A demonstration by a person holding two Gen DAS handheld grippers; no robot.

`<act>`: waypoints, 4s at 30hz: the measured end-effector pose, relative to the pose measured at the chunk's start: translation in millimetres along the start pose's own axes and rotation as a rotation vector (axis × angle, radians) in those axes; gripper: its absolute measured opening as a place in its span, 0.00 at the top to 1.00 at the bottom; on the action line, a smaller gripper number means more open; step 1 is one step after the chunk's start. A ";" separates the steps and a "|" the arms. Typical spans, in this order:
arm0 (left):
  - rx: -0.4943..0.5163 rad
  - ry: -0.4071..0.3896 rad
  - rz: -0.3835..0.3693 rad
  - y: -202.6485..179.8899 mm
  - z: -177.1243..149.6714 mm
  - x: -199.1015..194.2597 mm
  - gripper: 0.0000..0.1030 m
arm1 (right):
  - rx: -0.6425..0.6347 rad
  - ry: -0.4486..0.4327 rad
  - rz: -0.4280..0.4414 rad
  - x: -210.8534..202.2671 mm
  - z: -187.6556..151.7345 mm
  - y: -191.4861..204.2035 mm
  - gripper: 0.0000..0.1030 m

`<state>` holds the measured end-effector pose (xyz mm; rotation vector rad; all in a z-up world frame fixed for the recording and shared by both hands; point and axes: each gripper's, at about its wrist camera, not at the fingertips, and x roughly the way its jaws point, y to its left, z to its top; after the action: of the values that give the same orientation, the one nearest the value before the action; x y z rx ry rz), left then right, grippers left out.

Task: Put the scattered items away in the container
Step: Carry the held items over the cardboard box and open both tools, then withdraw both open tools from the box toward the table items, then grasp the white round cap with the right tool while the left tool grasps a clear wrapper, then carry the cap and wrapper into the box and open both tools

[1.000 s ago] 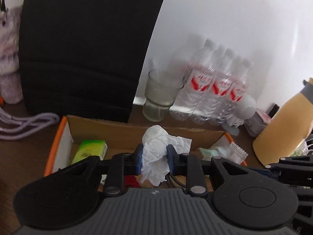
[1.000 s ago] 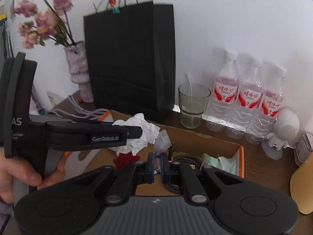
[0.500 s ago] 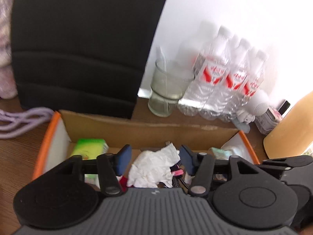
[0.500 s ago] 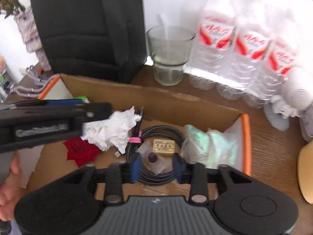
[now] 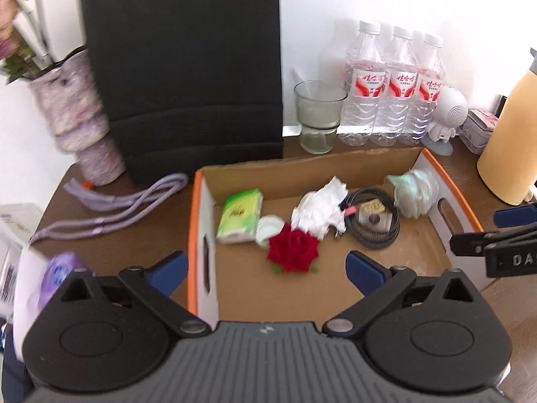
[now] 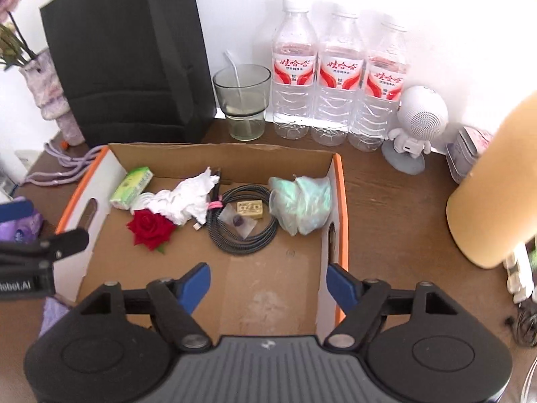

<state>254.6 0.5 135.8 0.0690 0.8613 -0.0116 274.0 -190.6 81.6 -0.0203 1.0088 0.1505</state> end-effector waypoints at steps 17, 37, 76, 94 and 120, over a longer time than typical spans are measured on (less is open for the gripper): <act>-0.082 -0.528 -0.015 -4.2 -117.7 -77.4 0.00 | -0.106 -0.664 -0.046 -68.5 -126.0 30.3 0.13; -0.040 -0.428 -0.123 -16.3 -307.7 -145.1 0.01 | -0.010 -0.539 -0.079 -100.8 -340.8 37.5 0.12; 0.077 -0.233 -0.241 -4.1 -224.7 -31.6 0.86 | 0.049 -0.352 -0.097 -26.4 -279.8 1.4 0.57; 0.095 -0.492 -0.218 -33.4 -287.1 -150.3 0.87 | -0.059 -0.550 -0.038 -99.1 -313.5 38.3 0.63; -0.004 -0.471 -0.304 -20.6 -40.9 -79.2 0.87 | -0.133 -0.595 0.090 -125.1 -79.4 0.5 0.63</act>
<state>171.2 -18.8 168.1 -0.0682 0.3943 -0.3001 141.7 -211.5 144.9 -0.0481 0.4047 0.2858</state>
